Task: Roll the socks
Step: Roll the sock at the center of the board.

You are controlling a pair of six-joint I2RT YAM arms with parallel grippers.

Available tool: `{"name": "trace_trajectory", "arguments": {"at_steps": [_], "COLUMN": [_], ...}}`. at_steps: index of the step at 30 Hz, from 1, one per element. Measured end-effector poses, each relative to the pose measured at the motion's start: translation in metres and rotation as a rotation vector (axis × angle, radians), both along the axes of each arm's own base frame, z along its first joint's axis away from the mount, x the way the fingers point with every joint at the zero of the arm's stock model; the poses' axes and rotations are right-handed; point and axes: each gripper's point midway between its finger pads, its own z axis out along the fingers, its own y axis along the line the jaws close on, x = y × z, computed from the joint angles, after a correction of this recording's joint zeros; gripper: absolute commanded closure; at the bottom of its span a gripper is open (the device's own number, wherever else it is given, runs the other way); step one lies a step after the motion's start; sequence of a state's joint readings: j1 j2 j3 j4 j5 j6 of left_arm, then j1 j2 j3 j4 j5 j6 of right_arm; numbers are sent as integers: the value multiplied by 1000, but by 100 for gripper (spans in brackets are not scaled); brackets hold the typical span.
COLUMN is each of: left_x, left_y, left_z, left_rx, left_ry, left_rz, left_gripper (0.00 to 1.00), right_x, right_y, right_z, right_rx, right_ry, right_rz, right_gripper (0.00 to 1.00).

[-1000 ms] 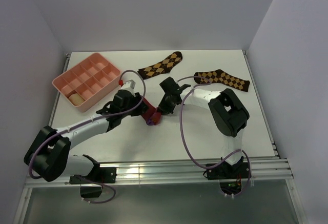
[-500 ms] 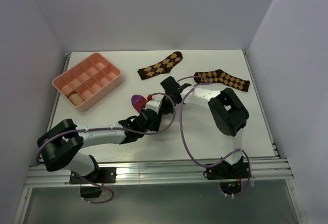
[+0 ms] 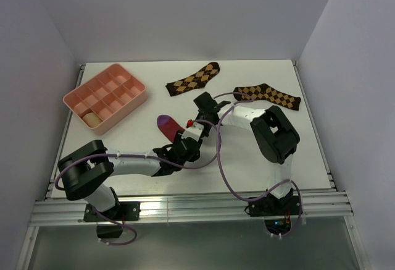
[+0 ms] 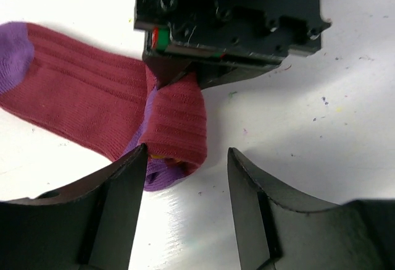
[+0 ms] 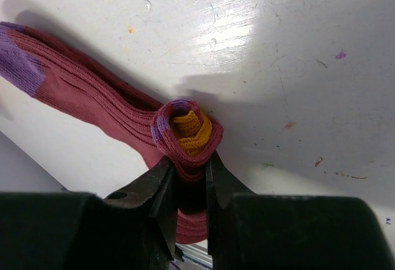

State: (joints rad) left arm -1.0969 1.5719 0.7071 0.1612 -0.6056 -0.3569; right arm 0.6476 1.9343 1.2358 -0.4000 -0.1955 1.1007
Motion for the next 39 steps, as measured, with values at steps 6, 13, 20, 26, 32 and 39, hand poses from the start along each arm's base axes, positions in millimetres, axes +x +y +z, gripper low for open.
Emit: {"name": "trace_trajectory", "arguments": {"at_steps": [6, 13, 20, 26, 32, 39], "left_x": [6, 11, 16, 18, 23, 29], "left_y": [-7, -7, 1, 4, 9, 13], "left_z": [11, -3, -16, -16, -10, 0], "left_rx": [-9, 41, 96, 62, -38, -224], "left_ry": [-27, -22, -18, 11, 139, 348], "left_rz": [9, 38, 98, 123, 95, 52], "left_gripper": [39, 45, 86, 99, 99, 100], "right_x": [-1, -2, -2, 1, 5, 3], "right_y": [2, 6, 6, 8, 9, -12], "right_z": [0, -1, -2, -2, 1, 20], "right_rx": [16, 39, 56, 108, 169, 160], "right_ry": [0, 3, 8, -6, -64, -156], "right_rz": [8, 19, 25, 44, 64, 11], "right_gripper": [100, 100, 100, 98, 68, 39]}}
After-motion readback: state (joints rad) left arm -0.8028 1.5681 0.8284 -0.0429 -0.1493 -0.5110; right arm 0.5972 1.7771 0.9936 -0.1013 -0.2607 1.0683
